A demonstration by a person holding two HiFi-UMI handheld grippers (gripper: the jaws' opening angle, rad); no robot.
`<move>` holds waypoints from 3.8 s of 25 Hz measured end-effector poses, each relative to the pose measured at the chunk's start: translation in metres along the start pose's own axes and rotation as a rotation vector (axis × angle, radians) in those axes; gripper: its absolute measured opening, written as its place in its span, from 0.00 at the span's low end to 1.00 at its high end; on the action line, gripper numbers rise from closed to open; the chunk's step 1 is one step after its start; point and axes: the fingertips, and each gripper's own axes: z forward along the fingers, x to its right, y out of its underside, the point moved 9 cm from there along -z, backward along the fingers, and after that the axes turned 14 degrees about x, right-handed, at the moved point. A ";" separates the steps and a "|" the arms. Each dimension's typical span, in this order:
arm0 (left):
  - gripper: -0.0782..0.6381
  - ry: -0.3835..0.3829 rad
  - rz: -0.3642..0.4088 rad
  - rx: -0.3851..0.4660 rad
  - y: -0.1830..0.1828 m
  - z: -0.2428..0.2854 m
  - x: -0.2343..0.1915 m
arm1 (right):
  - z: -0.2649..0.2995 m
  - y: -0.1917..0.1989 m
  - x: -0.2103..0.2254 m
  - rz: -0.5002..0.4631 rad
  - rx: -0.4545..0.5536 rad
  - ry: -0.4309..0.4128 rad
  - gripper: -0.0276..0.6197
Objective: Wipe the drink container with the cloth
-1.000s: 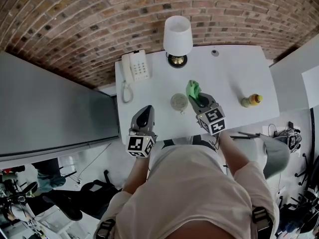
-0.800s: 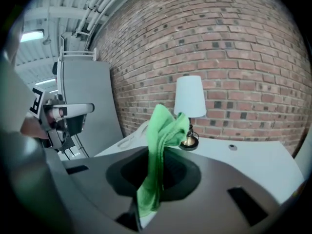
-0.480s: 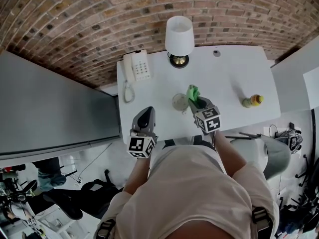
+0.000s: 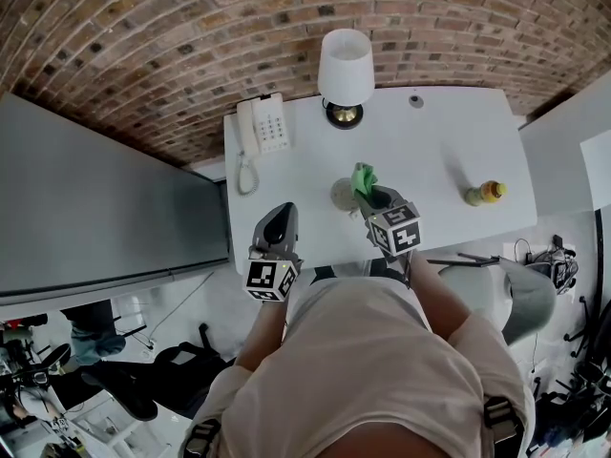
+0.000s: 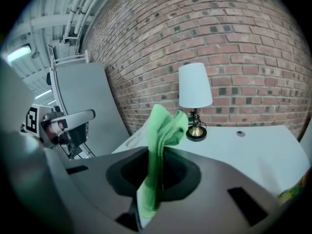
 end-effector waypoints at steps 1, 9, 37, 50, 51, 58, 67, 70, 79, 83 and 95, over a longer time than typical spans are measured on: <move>0.12 0.002 0.000 0.000 0.000 0.000 0.000 | 0.002 0.001 -0.002 0.005 -0.007 0.001 0.11; 0.12 0.020 -0.005 0.005 -0.001 -0.003 0.000 | 0.022 0.005 -0.017 0.038 -0.082 0.002 0.11; 0.12 0.019 -0.009 0.001 0.000 -0.007 -0.012 | -0.003 -0.020 -0.038 0.072 0.054 -0.056 0.11; 0.12 0.047 0.003 -0.009 0.000 0.001 0.001 | -0.031 0.016 0.004 0.058 0.048 0.107 0.11; 0.12 0.047 0.005 -0.010 0.000 0.001 0.002 | -0.030 0.020 0.003 0.051 0.040 0.107 0.11; 0.12 0.029 0.001 -0.025 0.002 -0.006 -0.002 | -0.018 0.045 -0.003 0.024 0.003 0.080 0.11; 0.12 0.035 -0.002 -0.018 0.002 -0.004 -0.002 | -0.016 0.044 -0.008 0.023 -0.013 0.057 0.11; 0.12 0.039 -0.005 -0.020 0.003 -0.005 -0.003 | -0.017 0.045 -0.014 0.026 -0.021 0.045 0.11; 0.12 0.049 -0.006 -0.024 0.004 -0.006 -0.005 | -0.011 0.045 -0.033 0.029 -0.040 0.005 0.11; 0.12 0.050 -0.008 -0.027 0.004 -0.006 -0.008 | -0.007 0.044 -0.043 0.017 -0.051 -0.028 0.11; 0.12 0.046 -0.012 -0.027 0.005 -0.012 -0.016 | 0.018 0.042 -0.073 -0.014 -0.134 -0.146 0.11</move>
